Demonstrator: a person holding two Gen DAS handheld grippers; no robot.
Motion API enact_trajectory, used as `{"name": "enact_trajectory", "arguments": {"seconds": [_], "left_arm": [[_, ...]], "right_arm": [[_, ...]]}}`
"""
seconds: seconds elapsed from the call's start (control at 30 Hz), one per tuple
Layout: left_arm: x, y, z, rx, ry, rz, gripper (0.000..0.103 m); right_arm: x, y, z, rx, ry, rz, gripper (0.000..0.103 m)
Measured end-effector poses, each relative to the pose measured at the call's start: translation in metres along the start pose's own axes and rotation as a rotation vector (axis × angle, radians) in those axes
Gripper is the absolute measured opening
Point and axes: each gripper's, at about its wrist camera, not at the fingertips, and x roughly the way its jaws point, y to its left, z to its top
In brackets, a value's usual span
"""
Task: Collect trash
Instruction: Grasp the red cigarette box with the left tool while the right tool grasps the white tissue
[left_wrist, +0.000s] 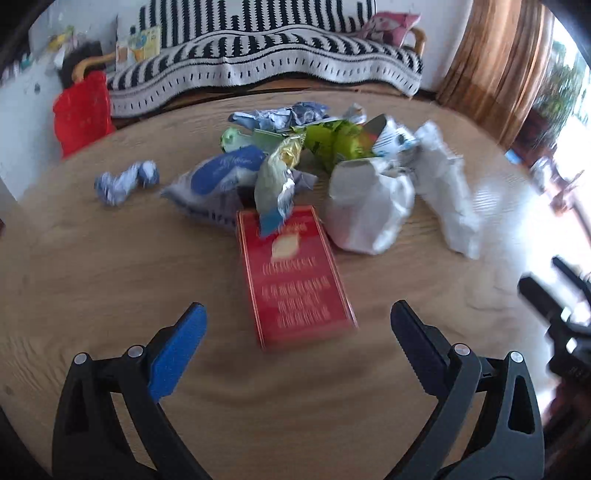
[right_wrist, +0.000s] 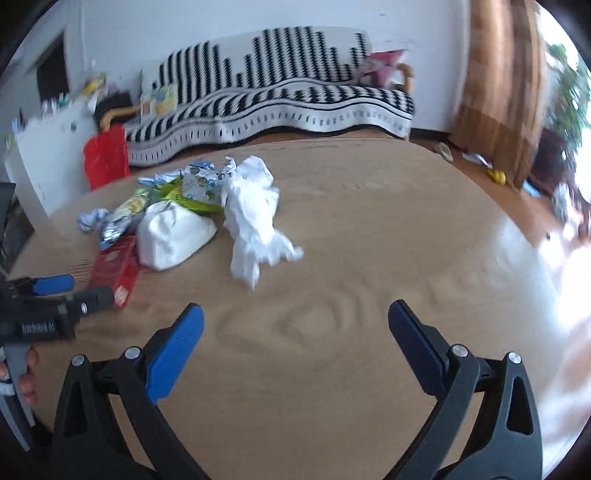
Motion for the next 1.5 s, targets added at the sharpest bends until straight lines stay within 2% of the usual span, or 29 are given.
{"name": "enact_trajectory", "arguments": {"seconds": [0.03, 0.1, 0.17, 0.27, 0.33, 0.57, 0.77, 0.9, 0.97, 1.0, 1.03, 1.07, 1.1, 1.13, 1.23, 1.33, 1.5], "left_arm": [[0.009, -0.006, 0.005, 0.041, -0.011, 0.078, 0.097], [0.022, -0.011, 0.005, 0.114, -0.012, 0.156, 0.097], [0.025, 0.001, 0.0, 0.085, -0.027, 0.113, 0.097], [0.032, 0.02, 0.005, -0.001, 0.013, 0.033, 0.097], [0.033, 0.028, 0.003, -0.03, 0.006, 0.016, 0.097], [0.032, 0.025, -0.006, -0.007, -0.036, -0.003, 0.097], [0.037, 0.026, -0.003, 0.004, -0.024, -0.006, 0.097], [0.035, 0.023, -0.003, 0.052, 0.008, -0.039, 0.097], [0.033, 0.021, -0.006, 0.074, 0.008, -0.051, 0.093], [0.03, 0.021, -0.007, 0.085, -0.005, -0.059, 0.087], [0.027, 0.021, -0.008, 0.097, -0.022, -0.064, 0.061], [0.024, 0.022, -0.008, 0.099, -0.037, -0.056, 0.056], [0.024, 0.023, -0.008, 0.089, -0.028, -0.07, 0.055], [0.023, 0.025, -0.008, 0.078, -0.03, -0.085, 0.055], [0.014, 0.021, -0.007, 0.109, -0.063, -0.084, 0.055], [0.007, 0.022, -0.008, 0.099, -0.072, -0.114, 0.055], [-0.006, 0.019, -0.012, 0.098, -0.087, -0.168, 0.055]], "right_arm": [[0.015, 0.002, 0.012, -0.012, 0.023, 0.006, 0.097], [0.037, 0.004, 0.028, -0.021, 0.052, 0.017, 0.097], [0.061, 0.01, 0.041, -0.043, 0.094, 0.03, 0.097], [0.095, 0.018, 0.05, -0.097, 0.179, 0.02, 0.097], [0.101, 0.022, 0.053, -0.114, 0.163, 0.038, 0.098], [0.104, 0.024, 0.061, -0.11, 0.165, 0.047, 0.098], [0.105, 0.021, 0.059, -0.111, 0.164, 0.048, 0.098], [0.105, 0.024, 0.054, -0.109, 0.163, 0.044, 0.098], [0.105, 0.025, 0.048, -0.116, 0.161, 0.05, 0.098], [0.103, 0.027, 0.048, -0.122, 0.155, 0.056, 0.095], [0.102, 0.029, 0.047, -0.129, 0.144, 0.061, 0.084], [0.097, 0.03, 0.047, -0.135, 0.12, 0.065, 0.069], [0.095, 0.031, 0.047, -0.134, 0.104, 0.063, 0.028], [0.094, 0.032, 0.046, -0.13, 0.101, 0.047, 0.007], [0.088, 0.031, 0.042, -0.1, 0.092, 0.071, 0.007], [0.069, 0.023, 0.035, -0.023, 0.051, 0.085, 0.007], [0.014, 0.007, 0.014, 0.072, -0.004, 0.123, 0.007]]}}
